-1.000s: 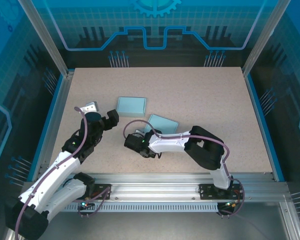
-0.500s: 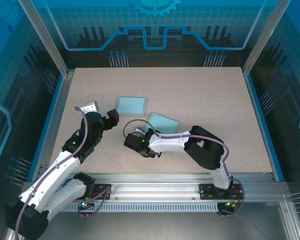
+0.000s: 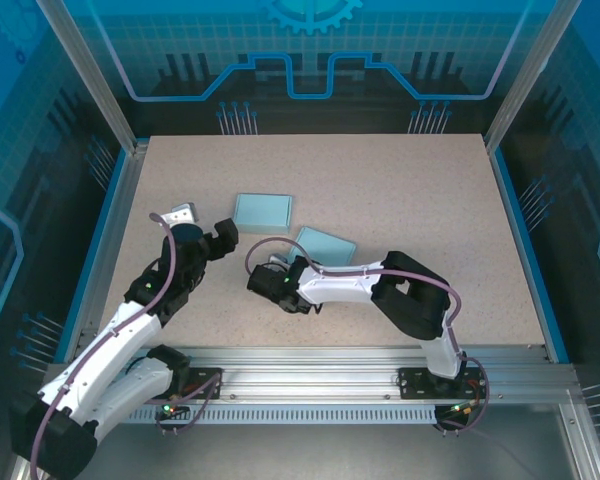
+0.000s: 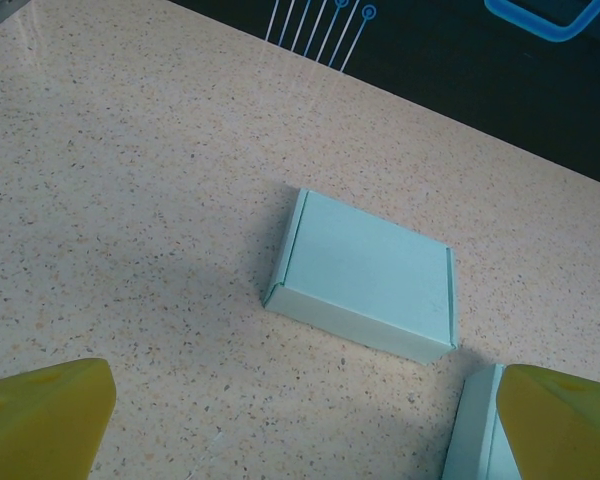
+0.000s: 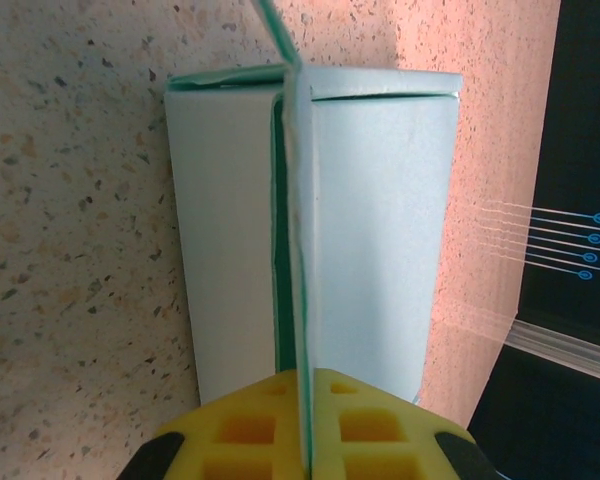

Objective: Fold the paper box

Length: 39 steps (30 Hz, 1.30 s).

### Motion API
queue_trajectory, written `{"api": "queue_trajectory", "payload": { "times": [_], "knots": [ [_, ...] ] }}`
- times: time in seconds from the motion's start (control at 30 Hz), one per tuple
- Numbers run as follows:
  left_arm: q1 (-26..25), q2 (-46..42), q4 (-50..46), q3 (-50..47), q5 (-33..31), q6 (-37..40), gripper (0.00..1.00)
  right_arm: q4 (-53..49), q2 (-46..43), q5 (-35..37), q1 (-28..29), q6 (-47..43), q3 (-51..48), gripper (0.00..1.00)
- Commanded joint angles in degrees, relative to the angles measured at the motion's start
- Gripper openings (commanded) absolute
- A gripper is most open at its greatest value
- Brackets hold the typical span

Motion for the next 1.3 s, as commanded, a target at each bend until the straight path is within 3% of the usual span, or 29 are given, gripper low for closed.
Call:
{"api": "queue_trajectory", "payload": {
  "times": [0.0,0.17,0.47,0.8,0.97,1.17,1.27],
  "knots": [
    [0.27,0.71,0.96,1.17,-0.52,1.46,0.99,-2.77,-3.35,-4.11,-0.18,-0.46,1.77,0.00],
    [0.22,2.10,0.76,2.22,0.25,1.79,0.99,-4.50,-6.41,-10.72,-0.96,-0.60,3.21,0.00],
    [0.23,4.31,-0.19,4.77,4.30,4.97,0.99,-14.79,-11.56,-36.95,-9.51,-0.61,10.80,0.00],
    [1.11,13.83,0.89,8.66,15.01,9.30,0.99,-25.40,-4.65,-67.37,-24.00,-4.36,22.33,0.00],
    [1.72,19.57,3.08,10.25,20.09,9.58,0.99,-29.93,-0.56,-78.22,-29.25,-9.13,29.22,0.00],
    [2.25,21.98,5.78,10.31,25.35,10.44,0.99,-36.76,5.34,-76.74,-30.94,-13.62,36.51,0.00],
    [2.60,22.01,10.09,8.35,30.98,12.40,0.99,-38.92,6.63,-75.40,-30.59,-15.77,38.27,0.00]
  ]
}}
